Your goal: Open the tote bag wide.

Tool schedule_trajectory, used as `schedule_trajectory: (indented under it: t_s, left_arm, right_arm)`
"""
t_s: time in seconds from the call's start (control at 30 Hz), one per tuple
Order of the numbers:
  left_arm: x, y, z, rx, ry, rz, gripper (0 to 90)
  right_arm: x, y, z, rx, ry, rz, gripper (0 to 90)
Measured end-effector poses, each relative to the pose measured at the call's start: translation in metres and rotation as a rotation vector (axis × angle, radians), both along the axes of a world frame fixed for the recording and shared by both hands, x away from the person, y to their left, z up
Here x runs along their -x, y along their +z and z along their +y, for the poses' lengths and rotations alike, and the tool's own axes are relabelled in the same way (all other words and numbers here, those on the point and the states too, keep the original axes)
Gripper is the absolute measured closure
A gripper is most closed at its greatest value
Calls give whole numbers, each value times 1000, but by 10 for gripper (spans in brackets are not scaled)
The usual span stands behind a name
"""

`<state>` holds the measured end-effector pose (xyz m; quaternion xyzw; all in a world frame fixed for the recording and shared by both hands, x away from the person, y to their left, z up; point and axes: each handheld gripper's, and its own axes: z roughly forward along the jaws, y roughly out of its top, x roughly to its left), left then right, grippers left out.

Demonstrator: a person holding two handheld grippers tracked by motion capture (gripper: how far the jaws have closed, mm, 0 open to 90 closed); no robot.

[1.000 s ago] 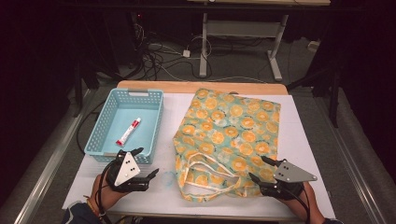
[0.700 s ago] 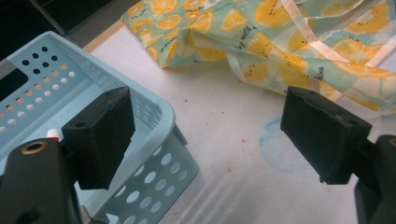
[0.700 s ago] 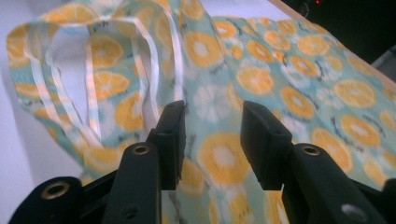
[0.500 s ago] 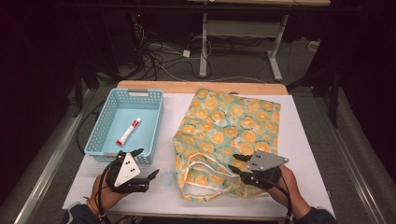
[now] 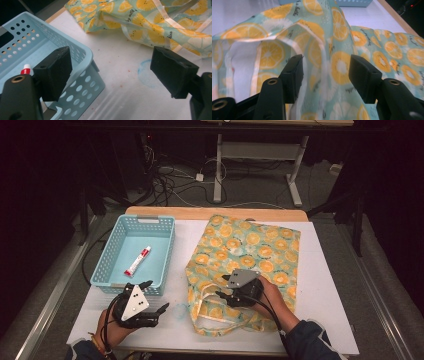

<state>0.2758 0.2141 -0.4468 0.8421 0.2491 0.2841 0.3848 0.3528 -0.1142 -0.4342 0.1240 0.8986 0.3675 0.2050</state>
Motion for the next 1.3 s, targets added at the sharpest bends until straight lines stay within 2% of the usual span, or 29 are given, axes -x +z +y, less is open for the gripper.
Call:
schedule_trajectory:
  t_s: [0.1,0.17,0.2,0.27,0.4,0.5,0.53,0.6,0.63,0.73,0.77,0.8,0.97,1.03,1.1,1.3]
  left_arm:
    - [0,0,0,0,1,4,172]
    - [-1,-1,-1,4,-1,7,172]
    - [-1,-1,-1,4,-2,8,172]
    - [-1,-1,-1,3,-5,10,172]
    - [-1,-1,-1,6,-9,10,172]
    - [-1,-1,-2,7,-10,10,172]
    - [-1,0,-2,7,-11,6,172]
    - [-1,1,-2,8,-11,3,172]
    - [-1,1,-2,14,-10,1,172]
    - [-1,3,-1,16,-9,-4,172]
    - [-1,4,0,15,-8,-7,172]
    - [-1,5,0,17,-6,-8,172]
    - [-2,10,4,30,9,-26,172]
    - [-3,13,6,37,21,-34,173]
    - [-5,17,9,44,40,-42,174]
    - [-13,26,16,75,84,-57,178]
  right_arm:
    - [-5,-4,10,13,8,-9,488]
    - [-7,-6,18,41,0,-48,539]
    - [-7,-6,18,41,0,-48,539]
    - [-11,-9,24,57,-4,-64,613]
    - [-20,-10,28,54,-44,-70,875]
    - [-21,-6,25,48,-58,-76,897]
    - [-24,2,22,20,-84,-79,900]
    - [-26,7,20,7,-90,-81,900]
    - [-30,22,18,-15,-109,-88,900]
    - [-36,49,14,-62,-114,-81,900]
    - [-36,49,14,-62,-114,-81,900]
    - [-40,68,11,-90,-125,-69,900]
    - [-52,106,0,-138,-182,-97,900]
    - [-54,112,-3,-157,-194,-96,900]
    - [-59,125,-11,-188,-250,-116,900]
    - [-65,135,-15,-175,-331,-169,900]
